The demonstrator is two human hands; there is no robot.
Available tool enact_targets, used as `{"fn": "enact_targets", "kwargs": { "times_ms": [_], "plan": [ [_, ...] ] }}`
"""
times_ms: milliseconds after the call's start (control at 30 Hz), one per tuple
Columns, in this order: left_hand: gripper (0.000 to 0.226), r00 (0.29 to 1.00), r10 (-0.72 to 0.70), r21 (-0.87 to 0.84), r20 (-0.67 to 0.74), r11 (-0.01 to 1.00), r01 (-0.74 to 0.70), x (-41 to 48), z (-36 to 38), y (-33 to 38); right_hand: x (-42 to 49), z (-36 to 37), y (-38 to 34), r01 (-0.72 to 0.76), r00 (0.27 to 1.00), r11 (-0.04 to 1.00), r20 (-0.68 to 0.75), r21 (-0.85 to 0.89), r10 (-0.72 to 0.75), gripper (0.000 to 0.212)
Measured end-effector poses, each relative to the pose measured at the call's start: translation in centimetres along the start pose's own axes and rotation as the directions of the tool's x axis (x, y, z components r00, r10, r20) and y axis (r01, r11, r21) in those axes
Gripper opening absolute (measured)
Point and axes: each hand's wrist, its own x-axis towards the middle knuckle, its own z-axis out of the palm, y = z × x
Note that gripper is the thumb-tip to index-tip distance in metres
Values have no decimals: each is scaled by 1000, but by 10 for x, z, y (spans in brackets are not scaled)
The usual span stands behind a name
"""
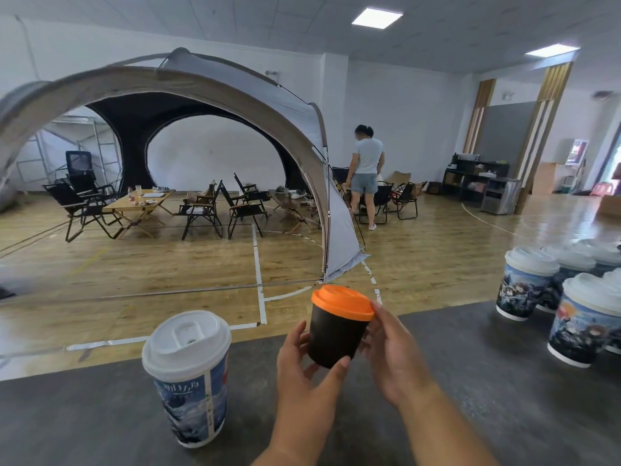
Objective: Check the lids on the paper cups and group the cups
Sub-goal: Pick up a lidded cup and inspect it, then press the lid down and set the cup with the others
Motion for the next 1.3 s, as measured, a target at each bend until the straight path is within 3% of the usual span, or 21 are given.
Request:
{"fn": "enact_targets", "kwargs": {
  "times_ms": [100, 300, 500, 767, 867, 1033, 1300],
  "plan": [
    [80, 999, 21, 64, 25, 998, -23, 0, -2, 0, -12, 5, -10, -24, 1000, 998, -13, -62, 23, 40],
    [74, 953, 155, 260, 262, 939, -224, -11, 7, 5, -66, -13, -34, 41, 994, 984, -92, -175, -58, 46],
    [71, 864, 72, 327, 498, 907, -264, -34, 69, 21, -99, -79, -77, 56, 978, 969, -183, -240, -102, 30],
    [68, 754, -50, 330, 654, 916, -226, -71, 229, 15, -111, -228, -136, 64, 906, 969, -394, -240, -158, 31],
    [69, 718, -136, 357, 683, 919, -166, -87, 292, 4, -107, -292, -155, 24, 871, 976, -474, -215, -126, 32],
    [61, 721, -245, 457, 648, 883, -110, -93, 360, -12, -89, -367, -170, -83, 851, 976, -524, -200, -35, 30],
    [66, 731, -303, 557, 611, 821, -125, -86, 379, -24, -78, -391, -166, -123, 866, 980, -500, -156, 29, 34]
  ]
}}
